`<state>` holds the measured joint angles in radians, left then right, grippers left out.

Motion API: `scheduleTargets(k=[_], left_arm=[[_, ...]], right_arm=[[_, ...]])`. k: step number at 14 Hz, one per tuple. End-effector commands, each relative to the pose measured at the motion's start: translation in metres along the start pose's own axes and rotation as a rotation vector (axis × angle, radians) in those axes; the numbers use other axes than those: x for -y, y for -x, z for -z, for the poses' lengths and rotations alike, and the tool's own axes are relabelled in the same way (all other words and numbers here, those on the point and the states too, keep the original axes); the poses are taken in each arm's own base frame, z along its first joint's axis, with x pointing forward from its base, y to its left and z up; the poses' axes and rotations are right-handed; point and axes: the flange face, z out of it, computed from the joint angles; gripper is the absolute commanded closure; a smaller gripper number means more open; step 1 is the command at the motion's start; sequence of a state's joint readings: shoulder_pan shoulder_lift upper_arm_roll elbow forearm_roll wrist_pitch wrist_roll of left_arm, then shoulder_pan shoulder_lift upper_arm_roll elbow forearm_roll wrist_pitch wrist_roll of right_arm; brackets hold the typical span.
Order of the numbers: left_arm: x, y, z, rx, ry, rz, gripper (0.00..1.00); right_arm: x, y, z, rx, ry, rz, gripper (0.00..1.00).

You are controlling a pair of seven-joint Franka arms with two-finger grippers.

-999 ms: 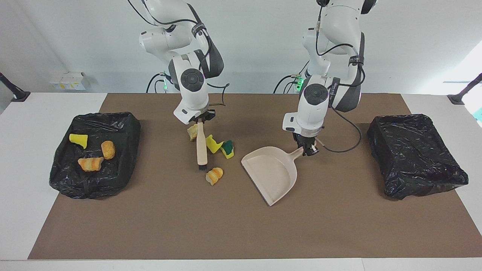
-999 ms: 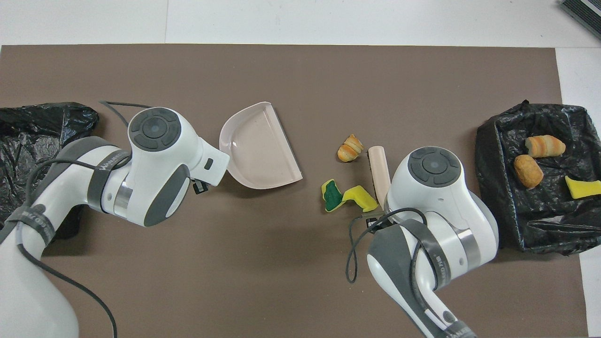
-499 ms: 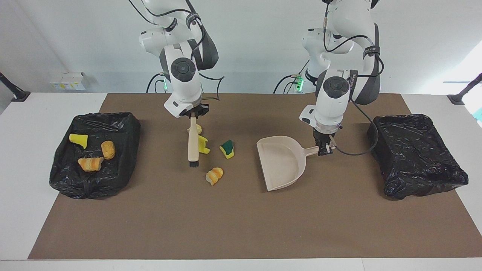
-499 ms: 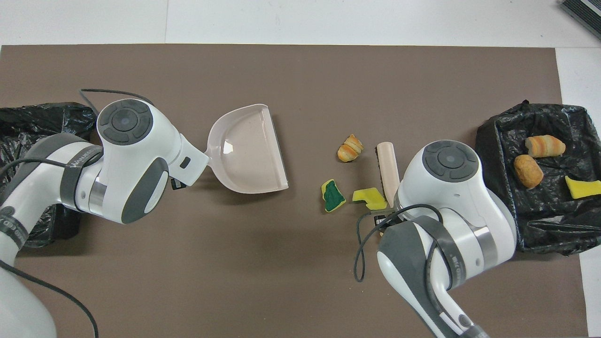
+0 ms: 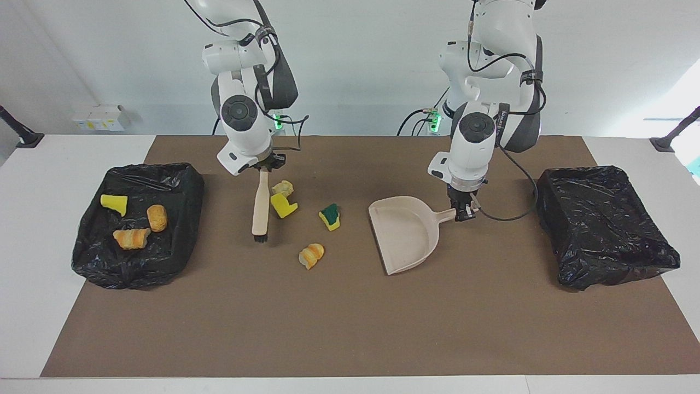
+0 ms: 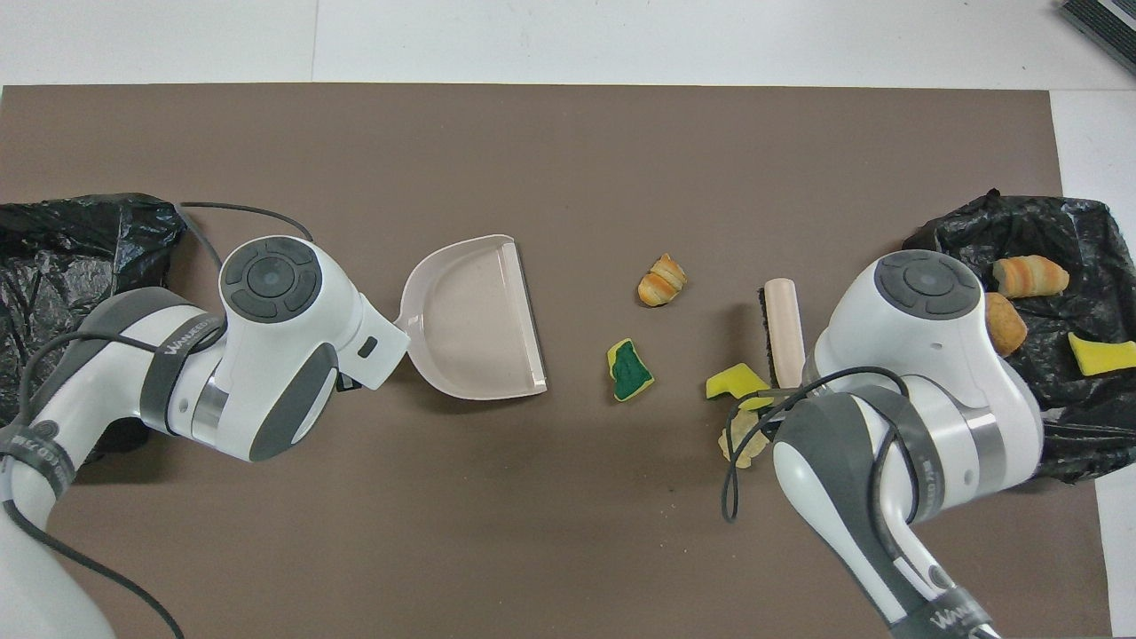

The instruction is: Sweep and dump trash in bin

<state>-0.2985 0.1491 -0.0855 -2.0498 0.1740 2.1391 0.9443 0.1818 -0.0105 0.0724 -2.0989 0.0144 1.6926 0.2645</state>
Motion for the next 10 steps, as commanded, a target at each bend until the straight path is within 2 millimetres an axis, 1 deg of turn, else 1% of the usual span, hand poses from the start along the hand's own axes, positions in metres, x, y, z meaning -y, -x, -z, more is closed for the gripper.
scheduleTargets(k=[1, 2, 4, 5, 6, 8, 10], left_arm=[[-0.011, 0.004, 0.004, 0.001, -0.030, 0.021, 1.00], [-0.011, 0.004, 0.004, 0.000, -0.031, 0.024, 1.00], [-0.011, 0.004, 0.004, 0.000, -0.031, 0.056, 1.00], [-0.011, 0.004, 0.004, 0.000, -0.031, 0.058, 1.00], [-0.011, 0.004, 0.004, 0.000, -0.031, 0.058, 1.00], [-0.010, 0.004, 0.005, -0.001, -0.032, 0.058, 1.00], [-0.010, 0.004, 0.005, -0.001, -0.032, 0.058, 1.00]], right_arm=[[0.002, 0.027, 0.008, 0.041, 0.019, 0.016, 1.00], [0.001, 0.038, 0.001, 0.049, 0.024, 0.007, 1.00], [-0.004, 0.058, -0.024, 0.017, 0.009, -0.015, 1.00], [-0.005, 0.066, -0.036, 0.005, -0.020, -0.028, 1.00], [-0.005, 0.073, -0.044, -0.004, -0.056, -0.038, 1.00], [-0.005, 0.080, -0.051, -0.010, -0.073, -0.045, 1.00], [-0.002, 0.079, -0.049, -0.013, -0.071, -0.059, 1.00]])
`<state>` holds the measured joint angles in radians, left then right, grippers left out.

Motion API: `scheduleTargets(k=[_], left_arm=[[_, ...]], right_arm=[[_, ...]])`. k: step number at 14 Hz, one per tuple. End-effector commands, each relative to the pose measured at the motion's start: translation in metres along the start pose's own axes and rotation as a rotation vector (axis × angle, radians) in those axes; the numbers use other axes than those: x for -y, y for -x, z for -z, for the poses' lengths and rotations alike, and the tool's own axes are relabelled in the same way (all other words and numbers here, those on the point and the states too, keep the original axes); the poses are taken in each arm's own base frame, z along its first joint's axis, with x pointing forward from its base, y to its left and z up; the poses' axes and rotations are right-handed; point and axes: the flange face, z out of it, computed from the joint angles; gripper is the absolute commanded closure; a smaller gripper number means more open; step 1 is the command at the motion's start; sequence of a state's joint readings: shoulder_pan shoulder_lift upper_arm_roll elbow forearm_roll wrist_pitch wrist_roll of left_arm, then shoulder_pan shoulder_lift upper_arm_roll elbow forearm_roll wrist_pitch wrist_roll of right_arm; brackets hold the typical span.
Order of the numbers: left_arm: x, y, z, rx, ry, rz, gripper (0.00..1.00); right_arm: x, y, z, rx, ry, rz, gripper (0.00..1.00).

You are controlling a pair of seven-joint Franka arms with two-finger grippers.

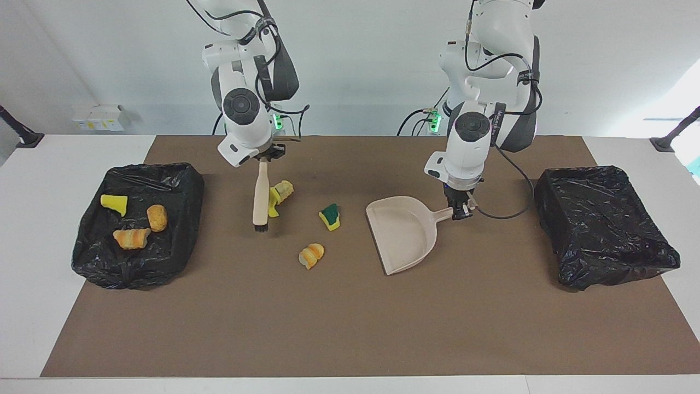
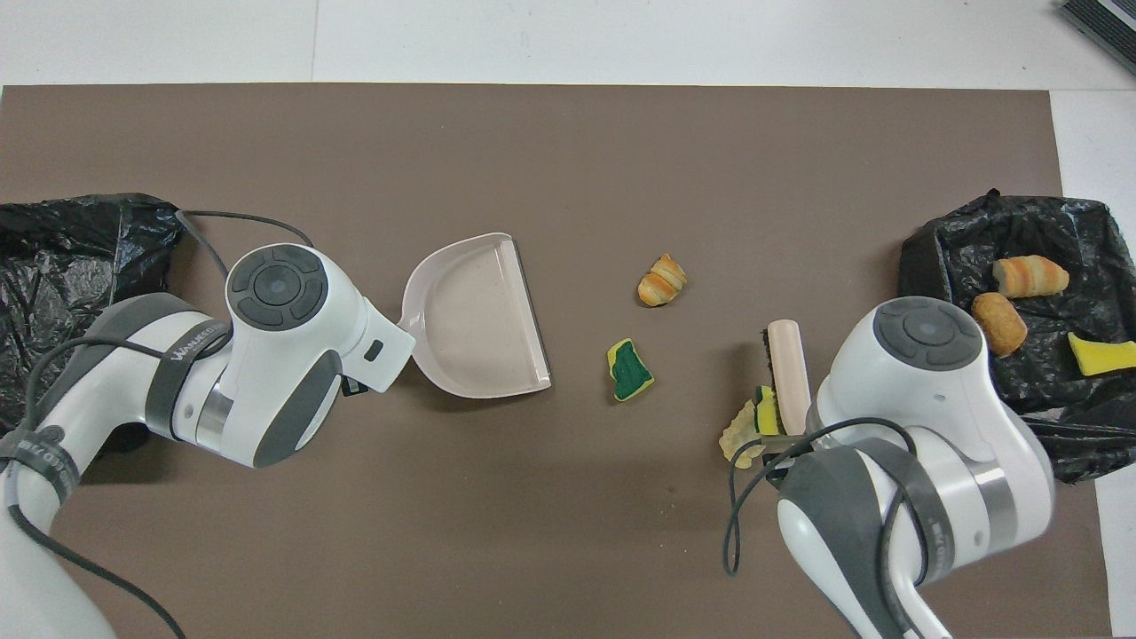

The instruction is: Sweep and dump trash in bin

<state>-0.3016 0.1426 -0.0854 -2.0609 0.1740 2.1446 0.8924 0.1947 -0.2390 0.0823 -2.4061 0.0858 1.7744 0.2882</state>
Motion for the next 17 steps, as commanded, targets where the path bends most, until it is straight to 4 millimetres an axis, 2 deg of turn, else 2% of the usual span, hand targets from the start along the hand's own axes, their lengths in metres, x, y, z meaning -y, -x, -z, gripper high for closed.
scheduleTargets(k=[1, 3, 7, 9, 10, 12, 14, 16, 17], left_arm=[[-0.007, 0.004, 0.005, 0.000, -0.030, 0.009, 1.00], [-0.007, 0.004, 0.005, -0.001, -0.031, 0.009, 1.00], [-0.006, 0.005, 0.005, -0.004, -0.034, 0.014, 1.00], [-0.006, 0.005, 0.005, -0.004, -0.034, 0.014, 1.00], [-0.006, 0.005, 0.005, -0.004, -0.034, 0.014, 1.00], [-0.006, 0.005, 0.005, -0.004, -0.034, 0.014, 1.00], [-0.006, 0.005, 0.005, -0.004, -0.034, 0.014, 1.00], [-0.006, 0.005, 0.005, -0.004, -0.034, 0.014, 1.00], [-0.006, 0.005, 0.005, -0.004, -0.034, 0.014, 1.00]], right_arm=[[0.016, 0.007, 0.011, -0.035, -0.022, -0.052, 1.00], [0.040, -0.003, 0.043, -0.069, -0.028, -0.082, 1.00], [0.083, -0.015, 0.086, -0.060, -0.012, -0.071, 1.00], [0.092, -0.017, 0.105, -0.055, -0.001, -0.067, 1.00], [0.090, -0.017, 0.105, -0.051, 0.016, -0.068, 1.00], [0.066, -0.020, 0.090, -0.018, 0.039, -0.093, 1.00], [0.025, -0.020, 0.072, 0.001, 0.047, -0.157, 1.00], [-0.007, -0.014, 0.057, 0.017, 0.031, -0.260, 1.00], [-0.015, -0.008, 0.049, 0.029, 0.034, -0.307, 1.00]])
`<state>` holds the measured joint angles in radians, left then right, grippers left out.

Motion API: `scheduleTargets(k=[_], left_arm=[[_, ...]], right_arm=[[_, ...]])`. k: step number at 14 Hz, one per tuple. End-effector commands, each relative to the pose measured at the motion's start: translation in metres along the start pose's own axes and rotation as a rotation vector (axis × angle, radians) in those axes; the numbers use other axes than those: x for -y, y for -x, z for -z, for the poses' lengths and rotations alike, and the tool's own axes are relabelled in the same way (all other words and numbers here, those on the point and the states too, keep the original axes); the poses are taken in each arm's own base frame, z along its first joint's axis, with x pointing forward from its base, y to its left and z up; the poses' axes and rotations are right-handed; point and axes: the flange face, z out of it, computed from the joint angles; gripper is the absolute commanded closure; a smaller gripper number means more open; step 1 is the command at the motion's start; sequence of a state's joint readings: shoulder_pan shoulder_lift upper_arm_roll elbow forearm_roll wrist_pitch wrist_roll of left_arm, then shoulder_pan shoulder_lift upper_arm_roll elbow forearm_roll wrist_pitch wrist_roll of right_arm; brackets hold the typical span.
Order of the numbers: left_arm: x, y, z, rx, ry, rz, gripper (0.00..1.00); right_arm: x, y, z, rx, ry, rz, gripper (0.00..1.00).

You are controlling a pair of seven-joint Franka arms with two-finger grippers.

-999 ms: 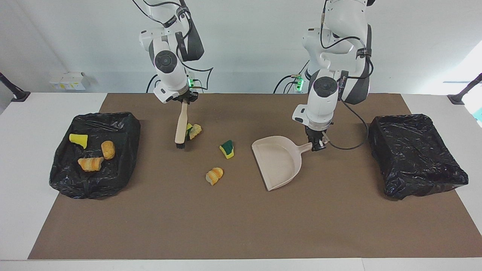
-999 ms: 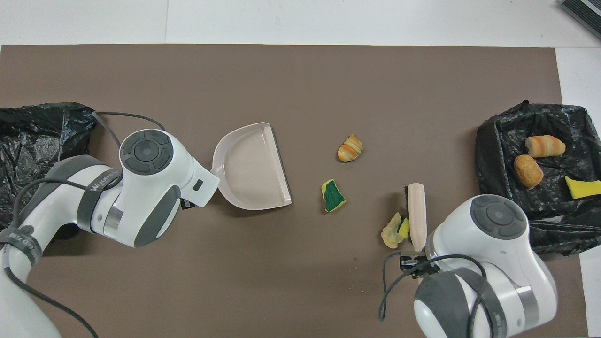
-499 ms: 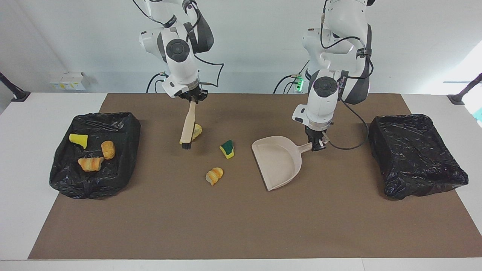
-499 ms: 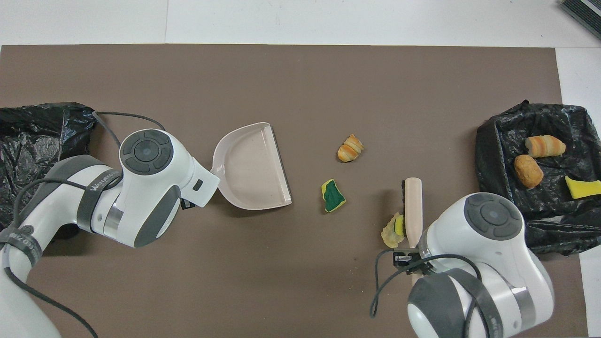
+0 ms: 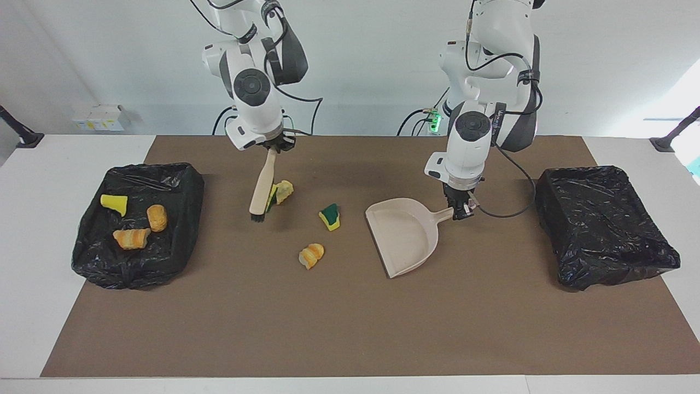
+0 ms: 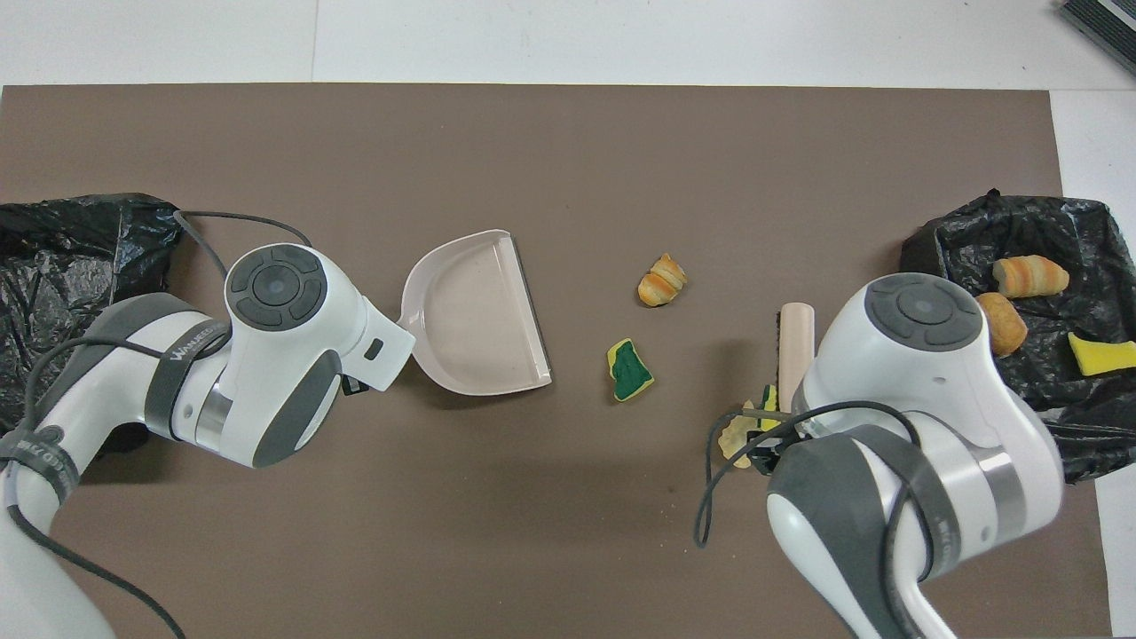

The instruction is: Sweep and dump trash in bin

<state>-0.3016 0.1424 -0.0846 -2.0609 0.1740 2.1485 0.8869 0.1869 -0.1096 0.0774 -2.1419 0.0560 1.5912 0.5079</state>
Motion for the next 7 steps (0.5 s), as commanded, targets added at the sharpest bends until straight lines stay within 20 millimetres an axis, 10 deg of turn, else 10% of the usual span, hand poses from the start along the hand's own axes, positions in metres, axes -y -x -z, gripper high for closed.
scheduleTargets(k=[1, 4, 7], left_arm=[[-0.007, 0.005, 0.004, -0.002, -0.031, 0.007, 1.00], [-0.011, -0.002, 0.006, -0.013, -0.044, -0.019, 1.00], [-0.019, -0.010, 0.008, -0.001, -0.038, -0.146, 1.00]], right_arm=[[-0.034, 0.024, -0.025, 0.002, 0.002, -0.135, 1.00], [-0.052, 0.053, -0.063, 0.022, -0.076, -0.244, 1.00], [-0.020, 0.066, -0.082, 0.046, -0.123, -0.310, 1.00]])
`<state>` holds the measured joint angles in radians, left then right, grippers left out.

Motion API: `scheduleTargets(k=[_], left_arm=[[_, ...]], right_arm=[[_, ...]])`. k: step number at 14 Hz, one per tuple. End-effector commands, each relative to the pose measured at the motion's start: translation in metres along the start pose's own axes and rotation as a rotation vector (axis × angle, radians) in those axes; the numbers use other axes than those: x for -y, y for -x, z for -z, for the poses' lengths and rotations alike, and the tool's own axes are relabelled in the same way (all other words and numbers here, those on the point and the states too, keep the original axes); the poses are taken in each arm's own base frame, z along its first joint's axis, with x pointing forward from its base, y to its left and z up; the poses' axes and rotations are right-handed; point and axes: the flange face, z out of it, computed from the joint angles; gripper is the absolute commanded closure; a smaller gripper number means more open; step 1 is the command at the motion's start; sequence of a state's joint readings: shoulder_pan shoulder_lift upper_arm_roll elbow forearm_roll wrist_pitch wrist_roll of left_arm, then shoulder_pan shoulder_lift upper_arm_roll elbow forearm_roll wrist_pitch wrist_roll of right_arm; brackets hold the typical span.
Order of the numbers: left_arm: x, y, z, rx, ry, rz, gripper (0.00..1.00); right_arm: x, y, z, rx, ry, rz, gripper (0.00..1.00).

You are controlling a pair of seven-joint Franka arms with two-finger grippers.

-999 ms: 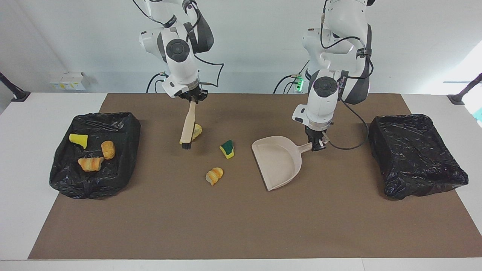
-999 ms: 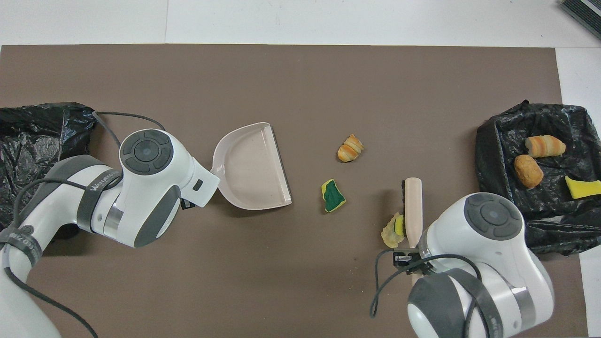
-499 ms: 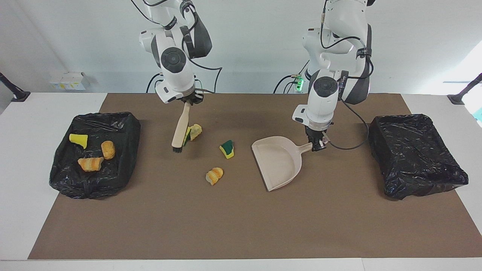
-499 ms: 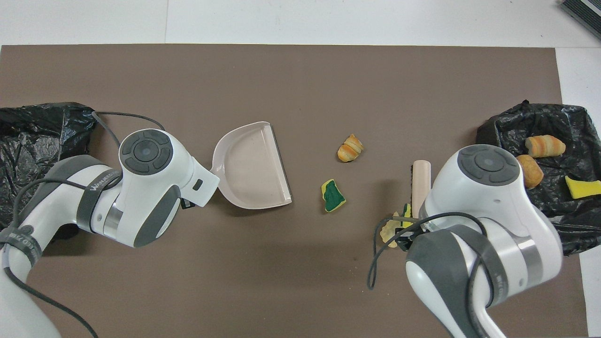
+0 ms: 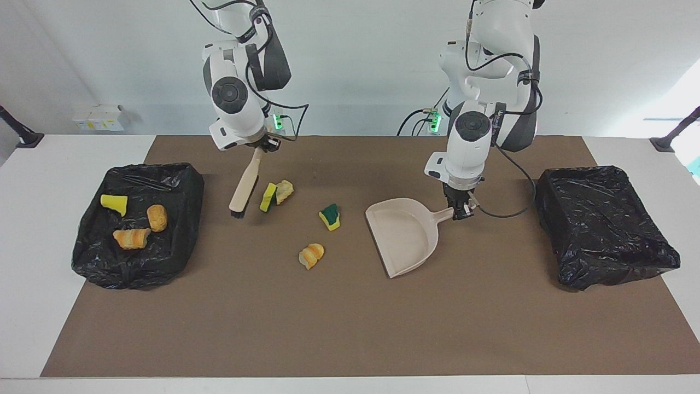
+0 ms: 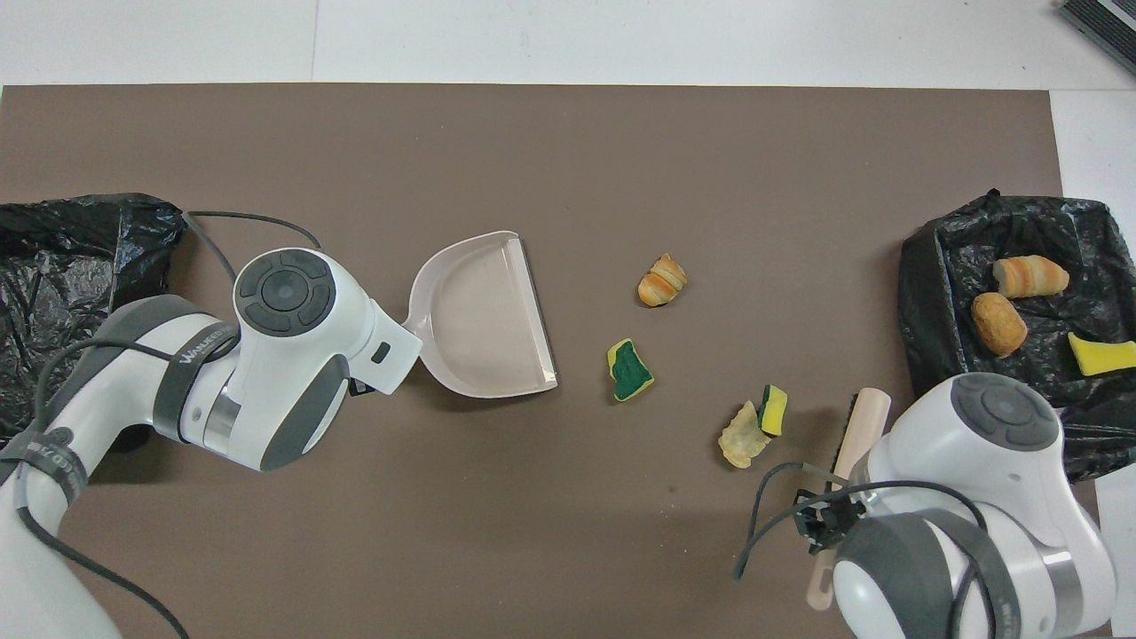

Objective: Sweep and dump trash in bin
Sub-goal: 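Sweep the sponge pieces into the dustpan with the right gripper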

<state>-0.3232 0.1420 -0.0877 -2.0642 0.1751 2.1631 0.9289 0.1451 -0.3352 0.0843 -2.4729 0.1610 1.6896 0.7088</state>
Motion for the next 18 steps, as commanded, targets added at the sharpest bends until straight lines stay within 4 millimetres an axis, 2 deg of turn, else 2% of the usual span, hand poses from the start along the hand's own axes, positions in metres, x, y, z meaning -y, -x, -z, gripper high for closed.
scheduleTargets(k=[1, 2, 5, 7, 8, 11, 14, 18], left_arm=[[-0.012, 0.001, 0.007, 0.007, -0.025, -0.082, 1.00], [-0.013, 0.002, 0.006, 0.009, -0.019, -0.073, 1.00], [-0.023, 0.000, 0.003, 0.018, -0.009, -0.018, 1.00], [-0.027, -0.002, 0.001, 0.021, -0.004, -0.024, 1.00], [-0.032, -0.011, -0.002, 0.021, -0.003, -0.025, 1.00], [-0.031, -0.009, -0.003, 0.021, -0.003, 0.009, 1.00], [-0.030, -0.008, -0.003, 0.020, -0.003, 0.012, 1.00], [-0.029, -0.006, -0.004, 0.020, -0.002, 0.028, 1.00]], right_arm=[[0.026, 0.025, -0.024, -0.025, -0.033, -0.069, 1.00], [0.039, 0.027, -0.031, -0.037, -0.028, -0.075, 1.00], [0.072, 0.028, -0.035, -0.075, -0.044, -0.022, 1.00], [0.100, 0.023, -0.031, -0.068, -0.029, 0.003, 1.00], [0.111, 0.020, -0.030, -0.069, -0.029, 0.011, 1.00], [0.140, 0.009, -0.025, -0.060, -0.017, 0.041, 1.00], [0.186, 0.010, -0.023, -0.064, -0.012, 0.112, 1.00], [0.241, 0.003, -0.005, -0.076, -0.067, 0.237, 1.00]])
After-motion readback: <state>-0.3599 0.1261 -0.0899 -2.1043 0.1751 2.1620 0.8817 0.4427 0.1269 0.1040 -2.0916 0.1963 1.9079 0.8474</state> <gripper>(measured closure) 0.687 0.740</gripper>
